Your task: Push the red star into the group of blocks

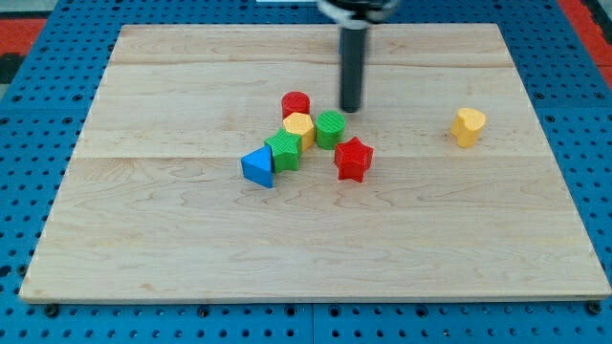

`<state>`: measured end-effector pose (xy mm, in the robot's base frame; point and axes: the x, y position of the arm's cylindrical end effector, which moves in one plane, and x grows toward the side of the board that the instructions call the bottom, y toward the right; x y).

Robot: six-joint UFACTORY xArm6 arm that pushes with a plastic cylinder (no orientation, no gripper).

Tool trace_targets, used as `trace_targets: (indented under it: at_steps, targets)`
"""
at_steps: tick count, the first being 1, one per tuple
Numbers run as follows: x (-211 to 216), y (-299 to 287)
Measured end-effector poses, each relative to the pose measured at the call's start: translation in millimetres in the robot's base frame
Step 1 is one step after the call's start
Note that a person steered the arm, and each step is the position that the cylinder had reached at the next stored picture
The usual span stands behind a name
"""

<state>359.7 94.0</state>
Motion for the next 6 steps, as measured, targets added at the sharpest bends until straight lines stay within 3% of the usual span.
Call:
trace_targets:
  at_steps: [1, 2, 4, 5, 6]
  targets:
    - [48, 41]
    - [110, 29]
    - [107, -78]
    - [135, -104]
    - [171, -167]
